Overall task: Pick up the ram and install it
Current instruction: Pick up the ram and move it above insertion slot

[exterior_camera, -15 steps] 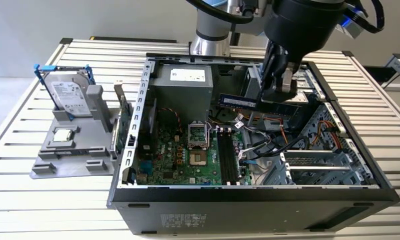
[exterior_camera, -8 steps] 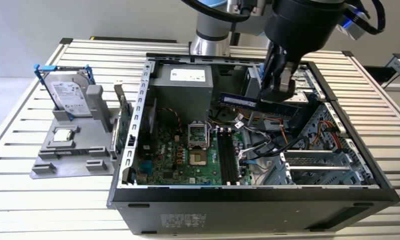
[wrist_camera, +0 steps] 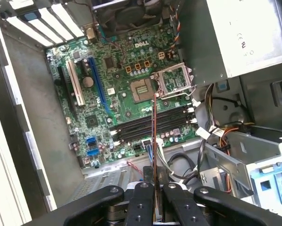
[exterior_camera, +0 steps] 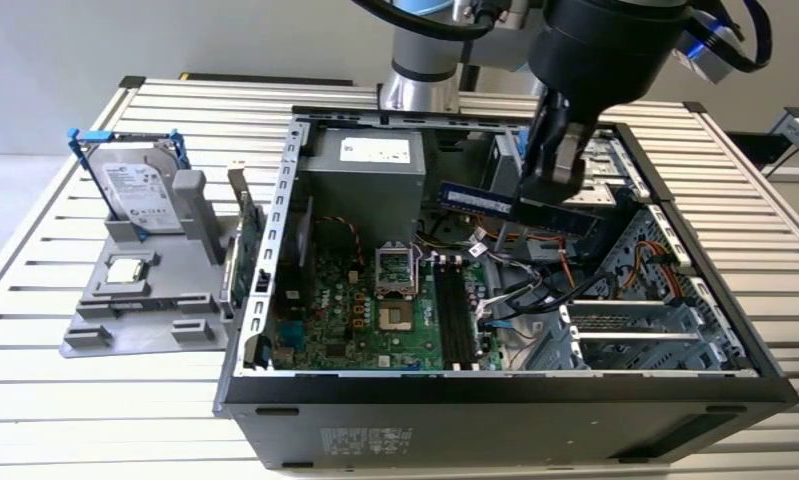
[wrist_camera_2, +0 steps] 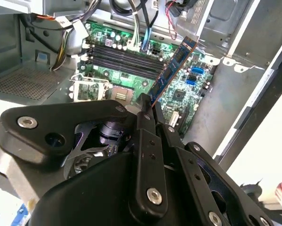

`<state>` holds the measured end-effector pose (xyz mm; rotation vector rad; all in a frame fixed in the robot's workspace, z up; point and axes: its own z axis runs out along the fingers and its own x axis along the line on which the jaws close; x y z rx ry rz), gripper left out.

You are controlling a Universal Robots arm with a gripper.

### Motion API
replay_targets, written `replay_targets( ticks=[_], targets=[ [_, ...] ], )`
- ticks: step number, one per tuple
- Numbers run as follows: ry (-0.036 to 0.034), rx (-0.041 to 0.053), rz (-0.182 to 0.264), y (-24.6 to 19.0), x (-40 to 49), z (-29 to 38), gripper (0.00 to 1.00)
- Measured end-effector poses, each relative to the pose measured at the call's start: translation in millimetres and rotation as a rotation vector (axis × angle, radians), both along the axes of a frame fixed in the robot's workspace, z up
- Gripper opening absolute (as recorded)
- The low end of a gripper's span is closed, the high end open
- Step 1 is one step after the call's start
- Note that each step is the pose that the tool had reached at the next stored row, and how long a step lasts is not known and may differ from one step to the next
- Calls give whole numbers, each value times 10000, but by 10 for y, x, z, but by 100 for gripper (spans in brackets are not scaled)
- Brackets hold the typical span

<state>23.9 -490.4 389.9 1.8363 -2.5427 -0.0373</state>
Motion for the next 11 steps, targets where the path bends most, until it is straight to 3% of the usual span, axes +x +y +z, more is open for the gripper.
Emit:
replay_targets(
  ticks=[11],
  targets=[
    [0, 0, -742, 0, 0, 0, 0]
  ],
)
